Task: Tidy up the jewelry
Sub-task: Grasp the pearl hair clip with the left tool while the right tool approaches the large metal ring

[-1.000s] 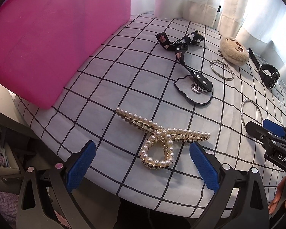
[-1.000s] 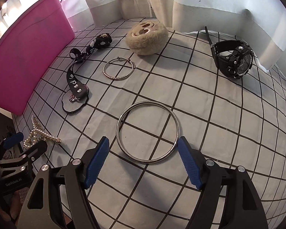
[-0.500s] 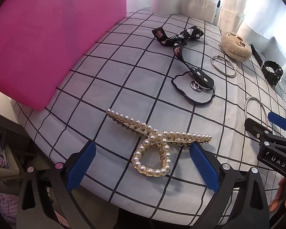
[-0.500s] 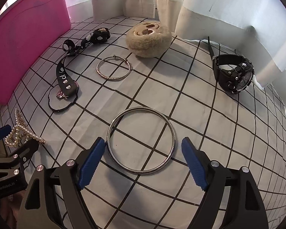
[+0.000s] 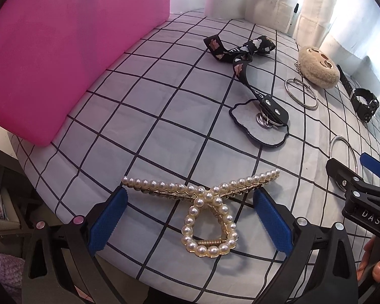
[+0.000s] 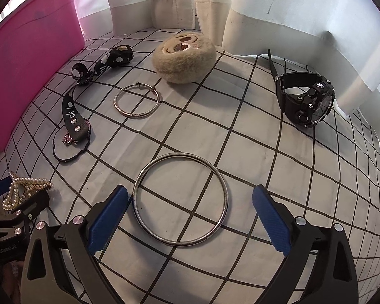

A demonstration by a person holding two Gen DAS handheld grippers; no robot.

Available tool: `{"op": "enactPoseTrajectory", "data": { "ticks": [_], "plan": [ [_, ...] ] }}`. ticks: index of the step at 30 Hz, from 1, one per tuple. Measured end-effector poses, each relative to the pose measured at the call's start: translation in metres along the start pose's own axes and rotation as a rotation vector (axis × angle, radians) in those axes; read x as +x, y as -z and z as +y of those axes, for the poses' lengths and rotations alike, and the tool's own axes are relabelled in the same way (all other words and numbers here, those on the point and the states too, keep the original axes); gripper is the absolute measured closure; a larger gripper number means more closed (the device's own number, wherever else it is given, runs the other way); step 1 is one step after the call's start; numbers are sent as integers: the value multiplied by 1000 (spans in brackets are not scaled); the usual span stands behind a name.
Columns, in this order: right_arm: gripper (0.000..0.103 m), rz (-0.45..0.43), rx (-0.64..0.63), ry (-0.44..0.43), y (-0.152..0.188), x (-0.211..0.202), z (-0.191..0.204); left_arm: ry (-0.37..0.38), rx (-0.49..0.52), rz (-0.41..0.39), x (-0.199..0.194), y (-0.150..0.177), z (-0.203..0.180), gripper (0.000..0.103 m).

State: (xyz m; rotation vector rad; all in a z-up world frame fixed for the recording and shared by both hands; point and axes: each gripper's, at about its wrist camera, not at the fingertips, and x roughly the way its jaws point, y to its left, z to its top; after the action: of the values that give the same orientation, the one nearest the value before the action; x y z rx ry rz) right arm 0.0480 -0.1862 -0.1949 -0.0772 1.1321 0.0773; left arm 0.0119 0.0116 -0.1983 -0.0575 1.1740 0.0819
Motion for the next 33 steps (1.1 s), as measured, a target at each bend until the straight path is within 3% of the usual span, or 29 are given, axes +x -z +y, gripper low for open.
{"op": "enactPoseTrajectory", "data": {
  "ticks": [13, 20, 29, 31, 33],
  "plan": [
    [9, -38, 14, 14, 14, -5, 4, 8, 22, -59, 0, 2, -1, 6],
    [9, -23, 11, 15, 20, -12, 7, 14, 31, -37, -1, 1, -2, 6],
    [11, 0, 9, 1, 22, -16, 8, 37, 68, -45, -6, 3, -9, 22],
    [17, -3, 6, -4, 22, -17, 9, 39, 75, -46, -7, 3, -11, 27],
    [31, -16, -5, -9, 22, -22, 12, 42, 76, -45, -7, 3, -10, 27]
  ]
}}
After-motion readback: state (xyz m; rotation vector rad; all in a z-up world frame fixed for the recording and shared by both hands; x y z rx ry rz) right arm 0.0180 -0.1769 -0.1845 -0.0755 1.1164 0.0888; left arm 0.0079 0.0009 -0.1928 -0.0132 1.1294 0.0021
